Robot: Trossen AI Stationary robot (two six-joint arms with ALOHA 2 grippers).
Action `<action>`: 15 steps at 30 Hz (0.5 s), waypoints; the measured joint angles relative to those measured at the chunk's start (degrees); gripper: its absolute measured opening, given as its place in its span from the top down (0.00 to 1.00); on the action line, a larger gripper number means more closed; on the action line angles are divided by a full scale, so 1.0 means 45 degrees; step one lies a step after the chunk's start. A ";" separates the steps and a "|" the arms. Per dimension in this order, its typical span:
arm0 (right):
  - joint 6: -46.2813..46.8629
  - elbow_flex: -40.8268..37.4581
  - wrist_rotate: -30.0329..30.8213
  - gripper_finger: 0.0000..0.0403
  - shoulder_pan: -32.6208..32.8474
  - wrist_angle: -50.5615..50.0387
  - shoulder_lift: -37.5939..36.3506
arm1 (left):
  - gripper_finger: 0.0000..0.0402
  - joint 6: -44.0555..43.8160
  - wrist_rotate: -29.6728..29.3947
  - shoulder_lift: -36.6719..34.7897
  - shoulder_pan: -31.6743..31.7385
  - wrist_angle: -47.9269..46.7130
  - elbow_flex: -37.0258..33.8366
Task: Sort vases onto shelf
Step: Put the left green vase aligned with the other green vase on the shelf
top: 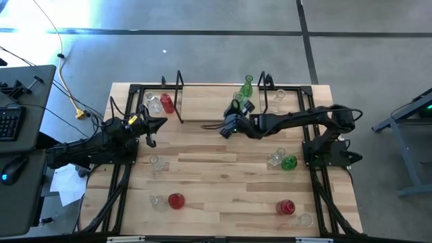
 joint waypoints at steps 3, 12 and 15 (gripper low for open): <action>0.0373 -0.0034 0.0358 0.97 -0.0350 -0.0072 0.0485 | 0.99 0.0205 -0.0003 0.0003 -0.0001 -0.0001 -0.0001; 0.1650 -0.0039 0.0322 0.91 -0.1389 -0.0445 0.1017 | 0.99 0.0238 -0.0003 0.0000 -0.0004 -0.0026 -0.0004; 0.1824 -0.0039 0.0428 0.92 -0.1519 -0.0753 0.1017 | 0.99 0.0235 -0.0003 0.0003 -0.0001 -0.0030 0.0001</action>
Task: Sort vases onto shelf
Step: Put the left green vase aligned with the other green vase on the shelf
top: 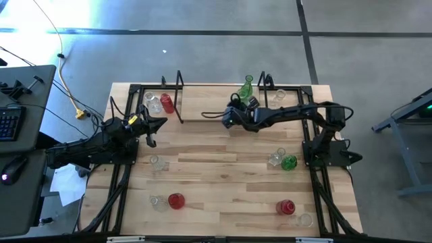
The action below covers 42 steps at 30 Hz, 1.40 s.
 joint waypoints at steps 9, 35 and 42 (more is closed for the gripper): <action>0.0475 0.0000 0.0418 0.93 -0.0102 -0.0574 0.0000 | 0.99 -0.0002 0.0000 -0.0003 -0.0003 -0.0007 -0.0005; -0.0150 0.0220 -0.0820 0.93 -0.0008 -0.0186 -0.0214 | 0.99 -0.0007 0.0000 0.0002 -0.0002 -0.0016 -0.0001; -0.0473 0.0197 -0.0788 0.93 -0.0272 -0.0111 -0.0131 | 0.99 -0.0007 0.0000 0.0002 -0.0001 0.0008 -0.0002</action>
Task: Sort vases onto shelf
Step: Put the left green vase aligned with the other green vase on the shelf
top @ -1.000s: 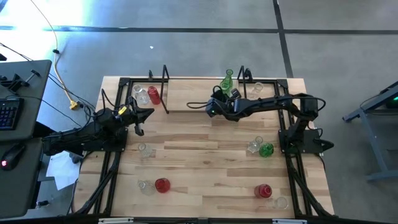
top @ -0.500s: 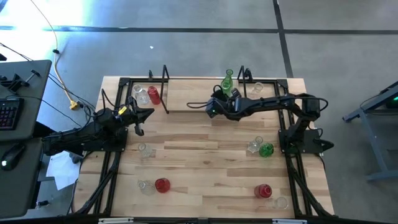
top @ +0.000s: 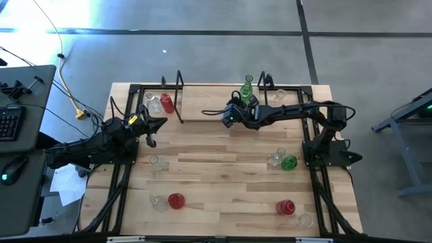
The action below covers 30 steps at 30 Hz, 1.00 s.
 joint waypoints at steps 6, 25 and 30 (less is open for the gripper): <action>-0.0076 -0.0027 -0.0023 0.93 -0.0024 0.0130 0.0140 | 0.99 -0.0032 0.0000 -0.0003 0.0000 0.0015 0.0000; 0.0432 -0.0027 0.0063 0.93 -0.0664 -0.0270 0.0140 | 0.99 -0.0005 0.0000 0.0000 0.0002 0.0015 0.0002; 0.0432 -0.0027 0.0284 0.93 -0.0665 -0.0468 0.0140 | 0.99 -0.0005 0.0000 -0.0001 0.0002 0.0015 0.0001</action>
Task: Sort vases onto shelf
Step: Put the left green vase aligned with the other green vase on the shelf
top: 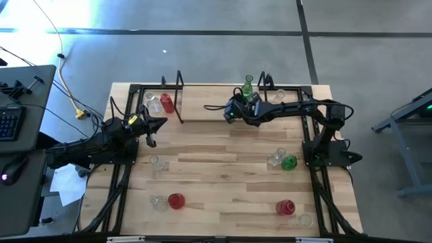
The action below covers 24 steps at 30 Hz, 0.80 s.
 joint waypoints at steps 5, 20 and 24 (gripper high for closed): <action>0.0000 0.0000 0.0154 0.93 0.0000 -0.0362 0.0000 | 0.99 0.0000 0.0000 -0.0003 -0.0005 0.0000 0.0002; -0.0856 0.0000 -0.0065 0.93 0.0010 -0.0688 -0.0066 | 0.99 0.0000 0.0000 0.0000 -0.0004 -0.0015 0.0002; -0.0645 0.0000 -0.0711 0.93 0.0015 -0.1123 -0.0233 | 0.99 0.0000 0.0000 -0.0003 0.0000 -0.0019 0.0001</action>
